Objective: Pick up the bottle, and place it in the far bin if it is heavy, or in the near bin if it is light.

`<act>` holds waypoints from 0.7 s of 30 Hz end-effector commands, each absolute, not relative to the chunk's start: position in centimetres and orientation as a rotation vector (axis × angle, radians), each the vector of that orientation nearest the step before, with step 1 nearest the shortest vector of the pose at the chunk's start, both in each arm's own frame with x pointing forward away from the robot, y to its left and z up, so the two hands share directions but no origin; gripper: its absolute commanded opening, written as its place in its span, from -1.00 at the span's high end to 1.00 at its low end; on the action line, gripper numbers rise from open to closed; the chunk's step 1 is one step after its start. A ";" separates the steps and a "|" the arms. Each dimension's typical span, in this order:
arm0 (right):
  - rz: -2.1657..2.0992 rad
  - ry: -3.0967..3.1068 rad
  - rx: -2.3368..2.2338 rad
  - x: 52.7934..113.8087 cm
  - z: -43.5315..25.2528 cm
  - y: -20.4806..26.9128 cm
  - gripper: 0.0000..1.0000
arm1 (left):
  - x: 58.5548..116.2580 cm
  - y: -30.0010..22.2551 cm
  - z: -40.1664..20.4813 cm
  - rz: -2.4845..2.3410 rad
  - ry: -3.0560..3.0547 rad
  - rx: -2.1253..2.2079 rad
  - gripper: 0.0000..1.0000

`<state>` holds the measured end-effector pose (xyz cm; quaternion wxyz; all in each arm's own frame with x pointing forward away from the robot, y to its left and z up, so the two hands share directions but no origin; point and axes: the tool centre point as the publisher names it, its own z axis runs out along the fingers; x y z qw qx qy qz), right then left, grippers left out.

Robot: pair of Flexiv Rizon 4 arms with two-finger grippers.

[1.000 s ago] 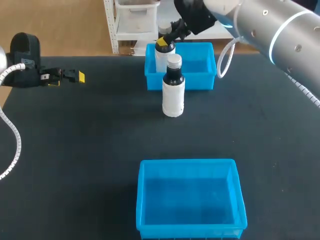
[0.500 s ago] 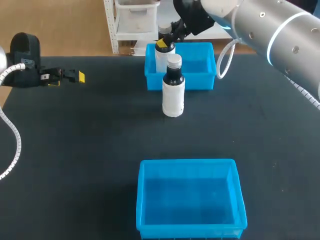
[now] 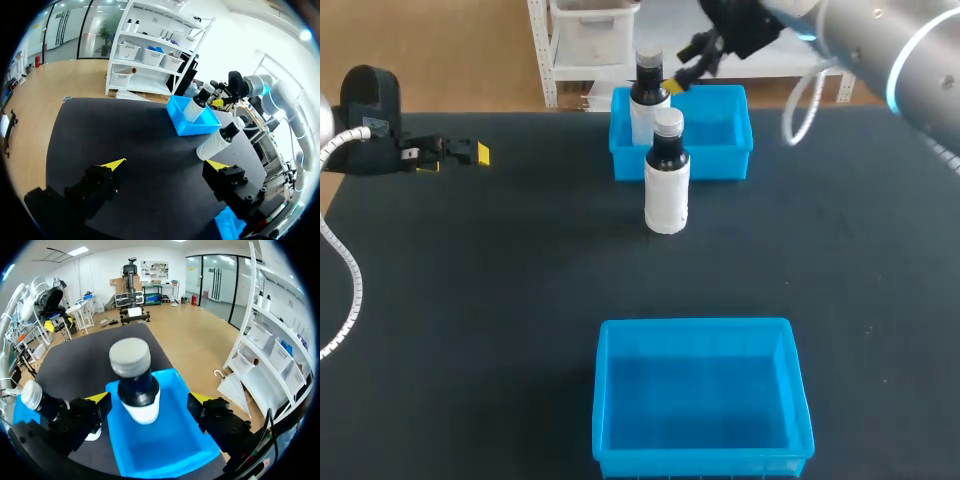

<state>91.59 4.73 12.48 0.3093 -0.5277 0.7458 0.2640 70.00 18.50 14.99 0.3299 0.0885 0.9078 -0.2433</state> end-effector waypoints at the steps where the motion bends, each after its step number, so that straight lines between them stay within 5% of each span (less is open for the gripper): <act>1: 0.912 1.954 -1.487 89.8 13.8 0.9 -1.00 | 70.0 18.5 15.0 -0.636 2.374 0.231 -1.00; 21: 0.790 1.928 -1.429 80.5 15.6 -6.3 -1.00 | 70.0 18.5 15.0 -0.636 2.374 0.231 -1.00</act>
